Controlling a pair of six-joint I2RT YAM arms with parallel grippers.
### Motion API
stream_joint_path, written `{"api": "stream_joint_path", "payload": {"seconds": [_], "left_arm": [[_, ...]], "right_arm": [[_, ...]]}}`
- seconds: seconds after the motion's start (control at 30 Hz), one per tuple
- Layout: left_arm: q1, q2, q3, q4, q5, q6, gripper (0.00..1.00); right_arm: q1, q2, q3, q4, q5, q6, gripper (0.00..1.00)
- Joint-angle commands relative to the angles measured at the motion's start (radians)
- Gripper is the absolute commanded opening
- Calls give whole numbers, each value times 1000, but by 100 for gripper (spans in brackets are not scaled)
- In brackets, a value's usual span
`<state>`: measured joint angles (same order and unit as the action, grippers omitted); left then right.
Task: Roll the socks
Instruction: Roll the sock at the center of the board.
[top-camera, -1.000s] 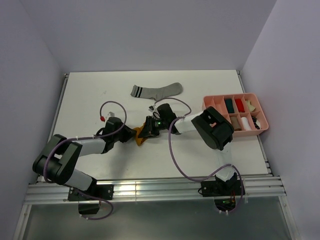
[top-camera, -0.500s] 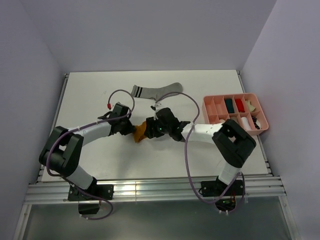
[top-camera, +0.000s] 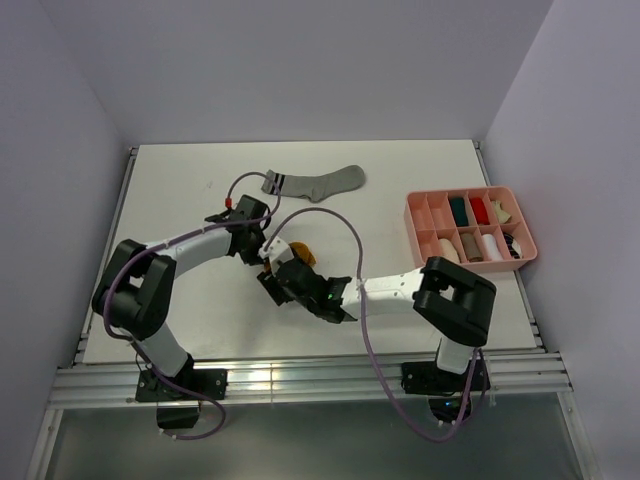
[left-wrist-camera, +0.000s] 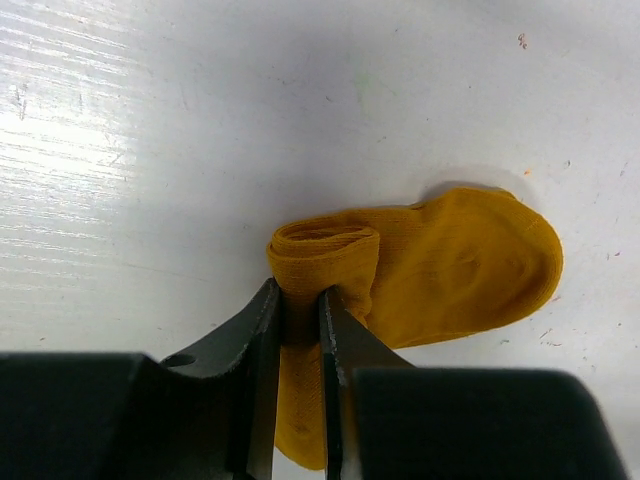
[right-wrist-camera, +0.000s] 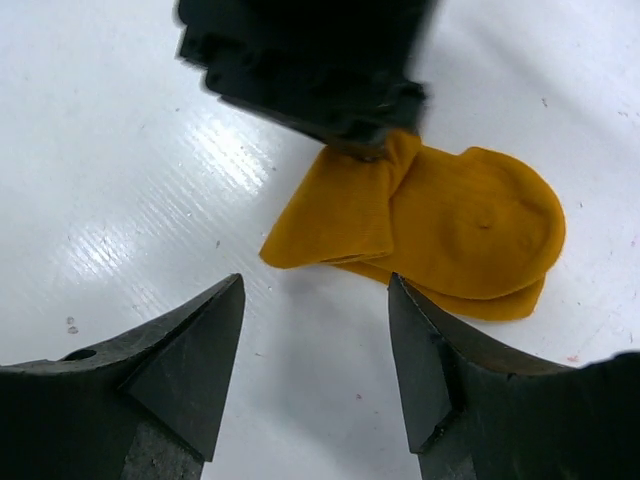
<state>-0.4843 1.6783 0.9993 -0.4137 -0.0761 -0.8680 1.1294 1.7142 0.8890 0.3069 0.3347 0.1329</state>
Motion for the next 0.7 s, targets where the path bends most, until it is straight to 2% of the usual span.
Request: {"api": "stream_joint_path", "payload": {"seconds": [0.0, 0.67], "left_arm": [[-4, 32, 12, -97, -25, 44, 11], [-4, 58, 30, -108, 12, 78, 11]], "right_arm": [[41, 54, 53, 73, 136, -91, 66], [83, 312, 209, 70, 286, -208, 67]]}}
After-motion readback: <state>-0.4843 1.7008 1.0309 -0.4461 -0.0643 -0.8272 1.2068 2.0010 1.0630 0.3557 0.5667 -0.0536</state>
